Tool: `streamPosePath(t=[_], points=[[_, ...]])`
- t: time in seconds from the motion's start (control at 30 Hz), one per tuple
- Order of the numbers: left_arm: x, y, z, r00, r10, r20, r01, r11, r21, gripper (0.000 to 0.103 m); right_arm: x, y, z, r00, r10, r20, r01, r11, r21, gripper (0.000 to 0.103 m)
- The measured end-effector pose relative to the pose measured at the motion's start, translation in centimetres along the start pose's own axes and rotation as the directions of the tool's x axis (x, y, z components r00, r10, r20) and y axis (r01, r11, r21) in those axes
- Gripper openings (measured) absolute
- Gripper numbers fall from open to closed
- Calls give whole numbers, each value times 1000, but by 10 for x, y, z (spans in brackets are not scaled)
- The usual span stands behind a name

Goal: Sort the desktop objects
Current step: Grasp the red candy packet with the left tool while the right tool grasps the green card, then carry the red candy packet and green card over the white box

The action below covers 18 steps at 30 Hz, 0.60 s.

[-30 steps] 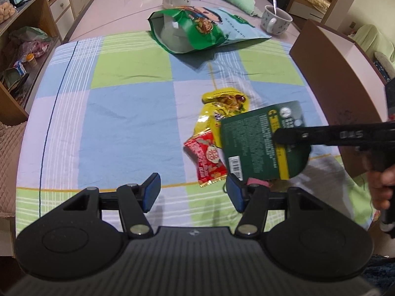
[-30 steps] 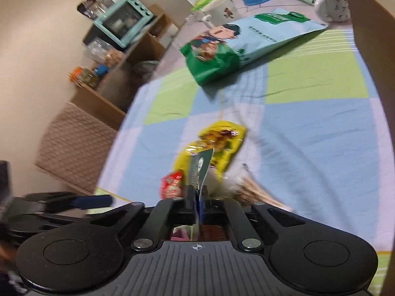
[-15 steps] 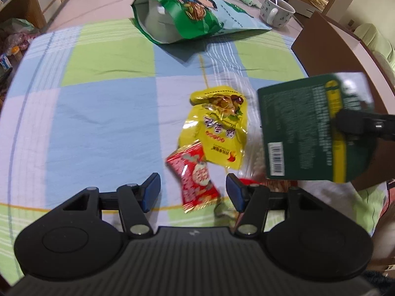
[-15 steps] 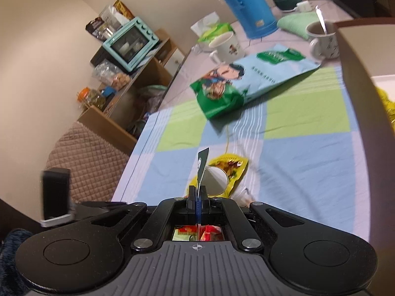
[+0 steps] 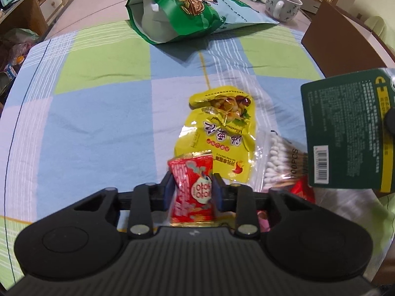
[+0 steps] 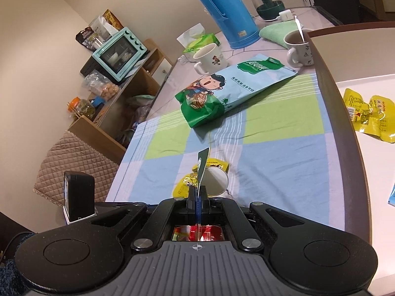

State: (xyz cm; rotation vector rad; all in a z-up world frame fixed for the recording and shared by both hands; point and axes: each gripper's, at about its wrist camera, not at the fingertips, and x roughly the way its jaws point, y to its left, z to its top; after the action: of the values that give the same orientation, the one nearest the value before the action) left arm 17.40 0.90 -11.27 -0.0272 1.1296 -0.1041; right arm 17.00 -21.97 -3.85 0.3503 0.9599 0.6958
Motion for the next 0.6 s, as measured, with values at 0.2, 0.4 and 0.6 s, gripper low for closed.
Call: streamPosePath(t=[0.2,0.4,0.6], points=[[-10,-1,-6,1000,-1,-2,1,1000,12,22,-3,-3,-3,1000,-23,-11,23,1000,0,0],[-41,-5,-8,999,-8,43,6,999,36,22,-9,-3,-8,999,-38,-12,37,999,-9,0],[-80,-11,-12,995,-17,100,11,998,62,22,-22,0,-11,999,-32,13,32,999,-24,0]])
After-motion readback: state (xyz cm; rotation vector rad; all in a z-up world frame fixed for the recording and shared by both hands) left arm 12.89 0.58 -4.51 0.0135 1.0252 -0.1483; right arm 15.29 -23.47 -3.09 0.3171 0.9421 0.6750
